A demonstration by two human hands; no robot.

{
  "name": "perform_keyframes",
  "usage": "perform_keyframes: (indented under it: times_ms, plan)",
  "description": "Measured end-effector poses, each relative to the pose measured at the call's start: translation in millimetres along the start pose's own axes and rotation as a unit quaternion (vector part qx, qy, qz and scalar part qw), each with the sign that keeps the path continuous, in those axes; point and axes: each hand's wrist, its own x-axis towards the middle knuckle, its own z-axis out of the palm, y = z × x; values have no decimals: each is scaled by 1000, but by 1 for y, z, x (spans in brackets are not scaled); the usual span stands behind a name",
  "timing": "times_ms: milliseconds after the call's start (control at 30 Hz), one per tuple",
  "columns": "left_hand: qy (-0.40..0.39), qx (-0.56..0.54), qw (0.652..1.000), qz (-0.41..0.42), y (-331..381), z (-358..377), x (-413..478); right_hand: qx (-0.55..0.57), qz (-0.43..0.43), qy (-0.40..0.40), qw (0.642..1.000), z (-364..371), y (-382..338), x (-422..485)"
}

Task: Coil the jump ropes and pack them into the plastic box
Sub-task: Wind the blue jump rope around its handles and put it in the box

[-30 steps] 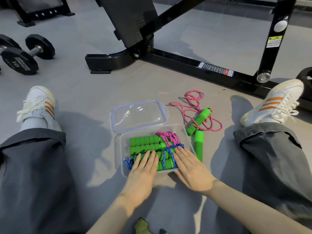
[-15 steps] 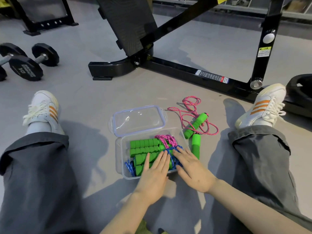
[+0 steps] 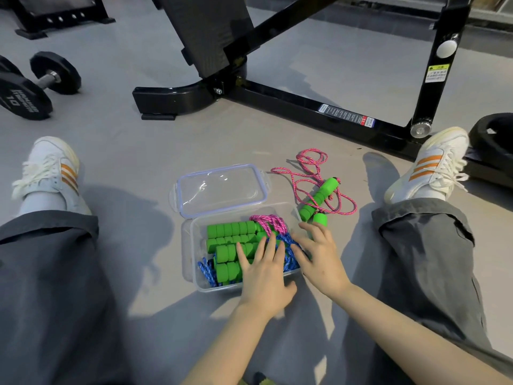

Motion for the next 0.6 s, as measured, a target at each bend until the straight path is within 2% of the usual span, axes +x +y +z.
perform_keyframes:
  times_ms: [133, 233, 367, 500, 600]
  plan:
    - [-30, -22, 999, -18, -2, -2, 3, 77, 32, -40, 996, -3, 4, 4]
    - [-70, -3, 998, -1, -3, -4, 0, 48, 19, -96, 994, -8, 3, 4]
    - [-71, 49, 996, 22, -6, -3, -1, -26, -32, -196, 980, -10, -9, -8]
    - [-46, 77, 995, 42, -14, -6, -10, -95, -65, -249, 962, -12, -5, -13]
    - [24, 125, 991, 35, -31, -7, -12, -128, -105, -254, 953, -18, 0, -8]
